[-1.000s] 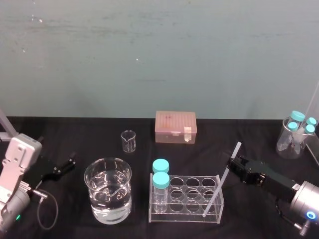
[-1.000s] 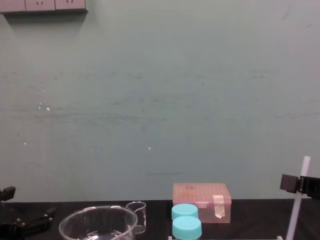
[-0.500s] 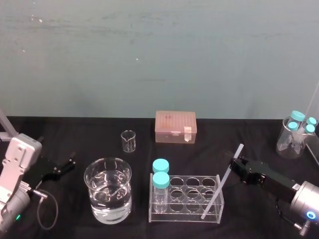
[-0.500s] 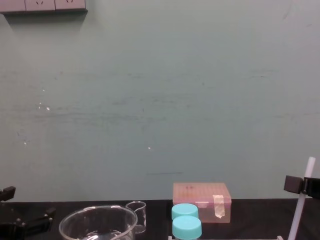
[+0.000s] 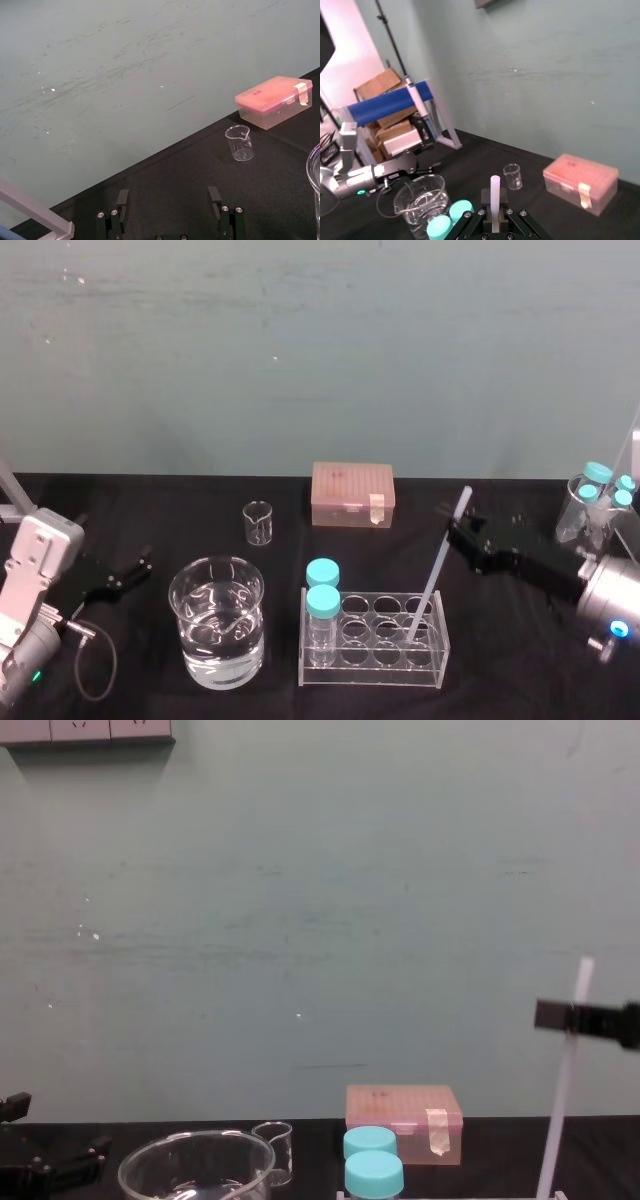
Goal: Pick up the stirring rod with one hand, then place it down.
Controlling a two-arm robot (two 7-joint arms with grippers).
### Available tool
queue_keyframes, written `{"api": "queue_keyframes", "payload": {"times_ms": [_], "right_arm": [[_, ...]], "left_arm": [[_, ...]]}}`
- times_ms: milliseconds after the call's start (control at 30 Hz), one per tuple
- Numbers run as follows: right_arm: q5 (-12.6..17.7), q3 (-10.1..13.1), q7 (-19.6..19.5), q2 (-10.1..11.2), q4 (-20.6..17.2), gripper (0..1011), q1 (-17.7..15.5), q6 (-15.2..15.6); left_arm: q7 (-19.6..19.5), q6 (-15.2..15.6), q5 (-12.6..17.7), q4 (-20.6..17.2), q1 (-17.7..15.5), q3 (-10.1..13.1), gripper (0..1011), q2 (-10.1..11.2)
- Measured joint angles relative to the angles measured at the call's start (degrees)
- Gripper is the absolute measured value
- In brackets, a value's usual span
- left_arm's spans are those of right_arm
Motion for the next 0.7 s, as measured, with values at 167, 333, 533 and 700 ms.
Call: {"api": "queue_keyframes", "payload": {"times_ms": [167, 333, 533, 700], "right_arm": [[-0.22, -0.02, 0.62, 1.46, -2.24, 72, 2.97, 3.78], [-1.47, -0.71, 1.89, 3.3, -4.33, 72, 7.48, 6.16], [-4.71, -1.91, 2.18, 3.23, -3.58, 72, 12.54, 6.1], [-8.1, -3.07, 1.92, 1.45, -0.15, 71, 15.58, 4.87]], "left_arm": [[0.0, 0.0, 0.0, 0.0, 0.0, 0.0, 1005, 0.0], [0.0, 0.0, 0.0, 0.0, 0.0, 0.0, 1005, 0.0], [0.0, 0.0, 0.0, 0.0, 0.0, 0.0, 1005, 0.0], [0.0, 0.0, 0.0, 0.0, 0.0, 0.0, 1005, 0.0]]}}
